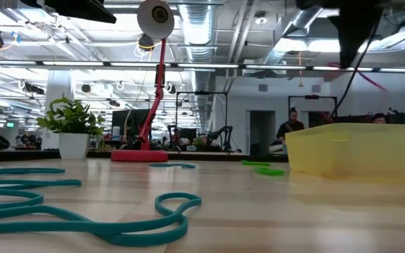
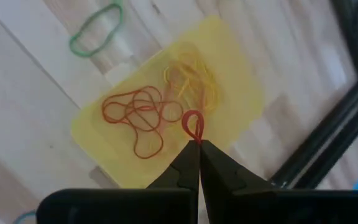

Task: Pick and place items into bin
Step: Put the red rubber band into the yellow bin

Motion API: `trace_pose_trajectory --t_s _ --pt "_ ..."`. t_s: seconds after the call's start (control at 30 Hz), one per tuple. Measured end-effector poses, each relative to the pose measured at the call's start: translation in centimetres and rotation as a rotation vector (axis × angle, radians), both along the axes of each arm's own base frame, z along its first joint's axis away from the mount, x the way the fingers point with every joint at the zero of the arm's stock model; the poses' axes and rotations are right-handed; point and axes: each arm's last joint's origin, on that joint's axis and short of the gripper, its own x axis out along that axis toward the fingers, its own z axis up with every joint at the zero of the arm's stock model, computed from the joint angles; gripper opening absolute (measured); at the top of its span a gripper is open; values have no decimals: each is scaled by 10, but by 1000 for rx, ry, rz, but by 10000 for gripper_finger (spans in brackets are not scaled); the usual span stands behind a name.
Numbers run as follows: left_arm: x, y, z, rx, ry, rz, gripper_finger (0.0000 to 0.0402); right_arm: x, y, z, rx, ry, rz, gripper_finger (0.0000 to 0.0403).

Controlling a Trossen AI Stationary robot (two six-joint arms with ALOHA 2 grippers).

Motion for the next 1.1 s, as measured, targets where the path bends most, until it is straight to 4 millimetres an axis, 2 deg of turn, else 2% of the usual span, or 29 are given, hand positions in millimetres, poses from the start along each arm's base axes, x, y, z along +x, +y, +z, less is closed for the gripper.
trace_pose_trajectory --t_s 0.13,0.37,0.57,0.67,0.83,1.0,1.1 --pt "0 0 0 0 0 0 57 -5 2 -18 32 -21 -31 1" --pt "0 0 0 0 0 0 57 6 3 -45 23 1 -54 10" --pt "0 0 0 0 0 0 57 12 -4 -60 -12 103 -90 50" --pt "0 0 0 0 0 0 57 14 -6 -64 24 132 -115 72" --pt "0 0 0 0 -1 -1 57 13 -5 -61 51 139 -119 99" --pt "0 0 0 0 -1 -1 57 7 5 -42 90 134 -111 111" --pt "0 0 0 0 0 -1 57 -1 15 -25 118 97 -165 113"
